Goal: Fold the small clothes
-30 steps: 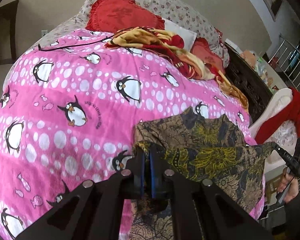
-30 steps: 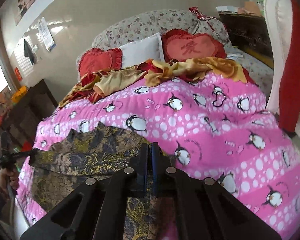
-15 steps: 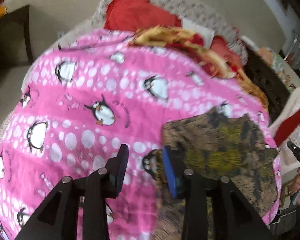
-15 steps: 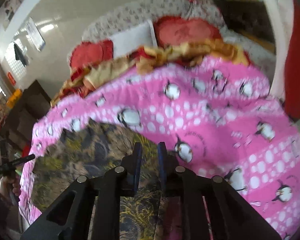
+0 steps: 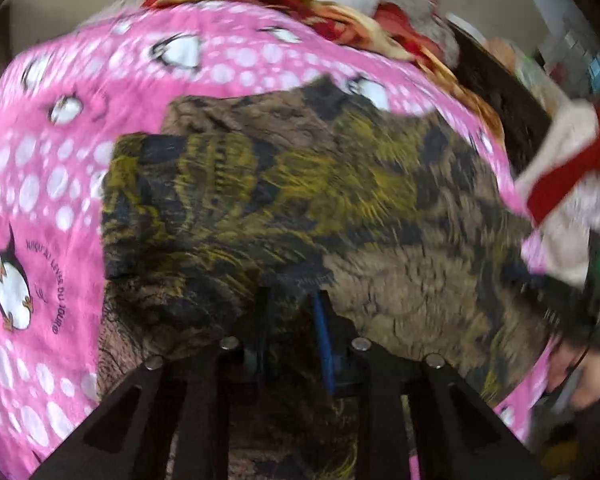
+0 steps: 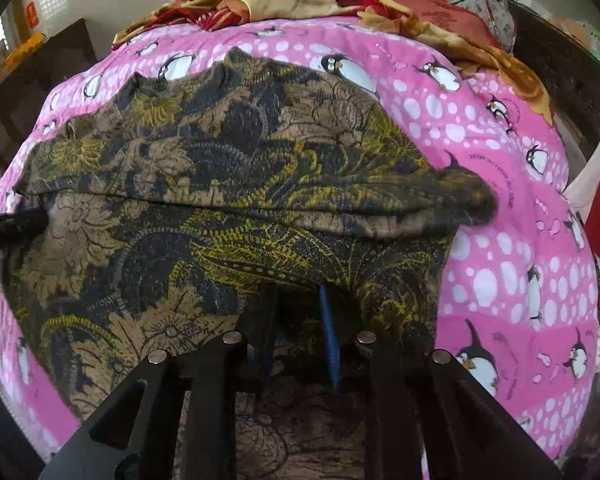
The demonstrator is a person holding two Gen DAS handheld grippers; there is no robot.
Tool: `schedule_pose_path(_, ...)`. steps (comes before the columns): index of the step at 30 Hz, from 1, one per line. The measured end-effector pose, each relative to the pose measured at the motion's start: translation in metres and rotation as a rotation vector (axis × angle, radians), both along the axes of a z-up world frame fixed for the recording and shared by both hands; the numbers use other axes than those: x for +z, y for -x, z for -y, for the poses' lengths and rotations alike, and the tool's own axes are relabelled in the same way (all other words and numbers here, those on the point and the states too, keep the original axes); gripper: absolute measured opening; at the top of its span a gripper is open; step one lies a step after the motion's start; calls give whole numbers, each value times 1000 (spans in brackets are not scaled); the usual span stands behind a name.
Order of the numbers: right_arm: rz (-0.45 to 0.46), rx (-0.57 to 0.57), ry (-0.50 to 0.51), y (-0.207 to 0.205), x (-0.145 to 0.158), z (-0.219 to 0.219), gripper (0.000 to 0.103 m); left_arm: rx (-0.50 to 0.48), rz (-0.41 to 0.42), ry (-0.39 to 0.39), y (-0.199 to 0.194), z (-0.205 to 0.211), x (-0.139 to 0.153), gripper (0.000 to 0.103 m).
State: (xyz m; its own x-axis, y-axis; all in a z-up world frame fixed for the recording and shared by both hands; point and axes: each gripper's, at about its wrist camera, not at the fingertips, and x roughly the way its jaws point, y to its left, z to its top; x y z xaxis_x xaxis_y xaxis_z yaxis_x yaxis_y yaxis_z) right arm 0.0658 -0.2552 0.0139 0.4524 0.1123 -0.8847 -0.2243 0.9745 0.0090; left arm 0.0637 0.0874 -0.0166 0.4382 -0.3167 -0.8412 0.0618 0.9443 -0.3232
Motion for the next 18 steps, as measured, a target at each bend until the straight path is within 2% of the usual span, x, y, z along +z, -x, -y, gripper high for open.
schedule_pose_path(2,-23,-3,-21,-7,1,4,10,19,-13,15,-14,-6,3,20)
schedule_pose_path(5,-33,-2,-58,-24,3,11,10,25,11,8,-35,-8,11,20)
schedule_pose_path(7,-30,-10,-89,-39,4,16,10,51,39,19,-51,-16,19,20)
schedule_pose_path(8,-20,-16,-108,-47,6,18,10,76,81,4,-62,-22,28,20)
schedule_pose_path(10,41,-24,-148,-66,14,18,10,128,138,-59,-85,-35,39,24)
schedule_pose_path(11,79,-40,-155,-73,23,20,10,160,140,-66,-97,-46,45,24)
schedule_pose_path(13,149,-96,-182,-86,42,29,10,181,128,-12,-109,-58,50,24)
schedule_pose_path(15,198,-126,-220,-88,57,38,10,173,147,-12,-107,-56,57,24)
schedule_pose_path(18,246,-136,-242,-81,69,44,10,121,219,-99,-91,-31,62,28)
